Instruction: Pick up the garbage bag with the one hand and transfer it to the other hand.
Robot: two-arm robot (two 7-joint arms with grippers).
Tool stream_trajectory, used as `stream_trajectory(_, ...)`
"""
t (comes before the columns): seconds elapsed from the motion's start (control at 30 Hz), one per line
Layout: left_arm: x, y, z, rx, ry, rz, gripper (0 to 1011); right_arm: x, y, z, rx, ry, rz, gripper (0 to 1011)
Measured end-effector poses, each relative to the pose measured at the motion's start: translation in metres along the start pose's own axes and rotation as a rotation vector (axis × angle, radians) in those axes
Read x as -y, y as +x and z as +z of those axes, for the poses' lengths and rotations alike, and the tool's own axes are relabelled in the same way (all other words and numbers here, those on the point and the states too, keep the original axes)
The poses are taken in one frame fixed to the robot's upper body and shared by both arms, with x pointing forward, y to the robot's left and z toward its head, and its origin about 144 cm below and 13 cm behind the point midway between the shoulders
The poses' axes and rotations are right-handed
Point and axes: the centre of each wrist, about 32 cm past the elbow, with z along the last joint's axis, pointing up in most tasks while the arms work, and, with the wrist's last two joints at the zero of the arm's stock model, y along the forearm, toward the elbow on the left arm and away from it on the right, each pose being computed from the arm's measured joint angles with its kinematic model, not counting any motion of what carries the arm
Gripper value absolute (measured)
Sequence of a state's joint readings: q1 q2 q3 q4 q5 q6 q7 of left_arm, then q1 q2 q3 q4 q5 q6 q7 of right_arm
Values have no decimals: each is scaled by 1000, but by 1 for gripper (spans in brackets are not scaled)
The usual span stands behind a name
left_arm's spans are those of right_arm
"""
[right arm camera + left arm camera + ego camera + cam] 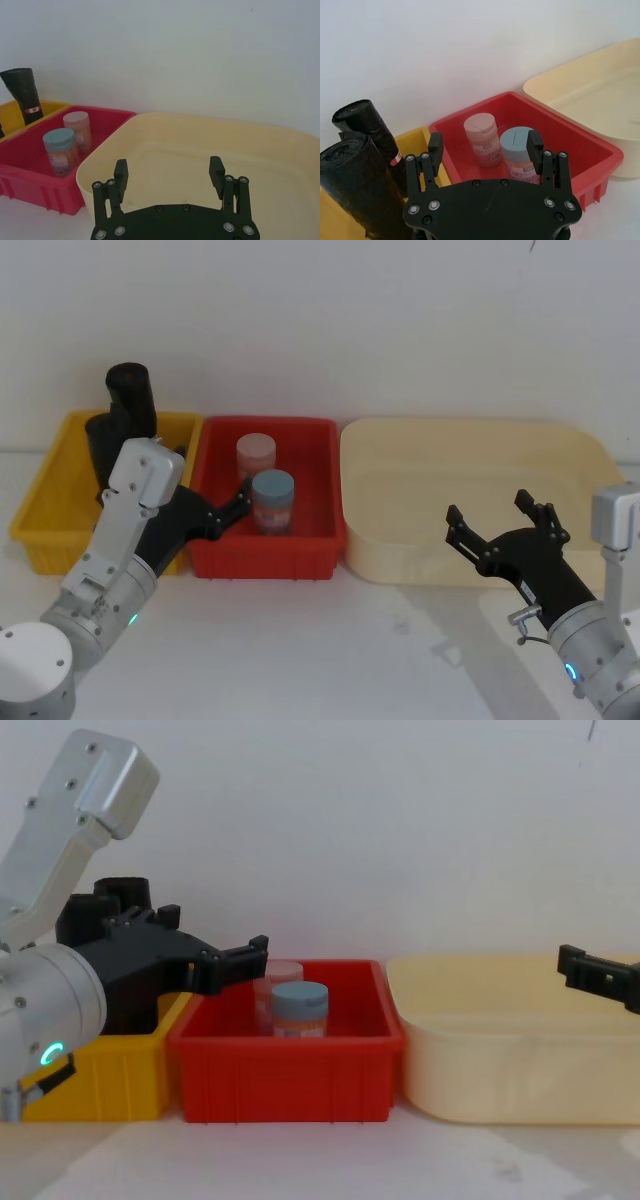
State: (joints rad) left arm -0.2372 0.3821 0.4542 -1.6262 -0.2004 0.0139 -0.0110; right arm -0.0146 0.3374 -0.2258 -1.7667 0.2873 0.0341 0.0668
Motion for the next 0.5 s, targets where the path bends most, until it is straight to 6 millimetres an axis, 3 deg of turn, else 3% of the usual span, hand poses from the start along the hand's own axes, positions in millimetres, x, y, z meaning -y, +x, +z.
stream_trajectory(0.5,0,0,0,0,0,0,1001,0,0,0,0,0,0,1001)
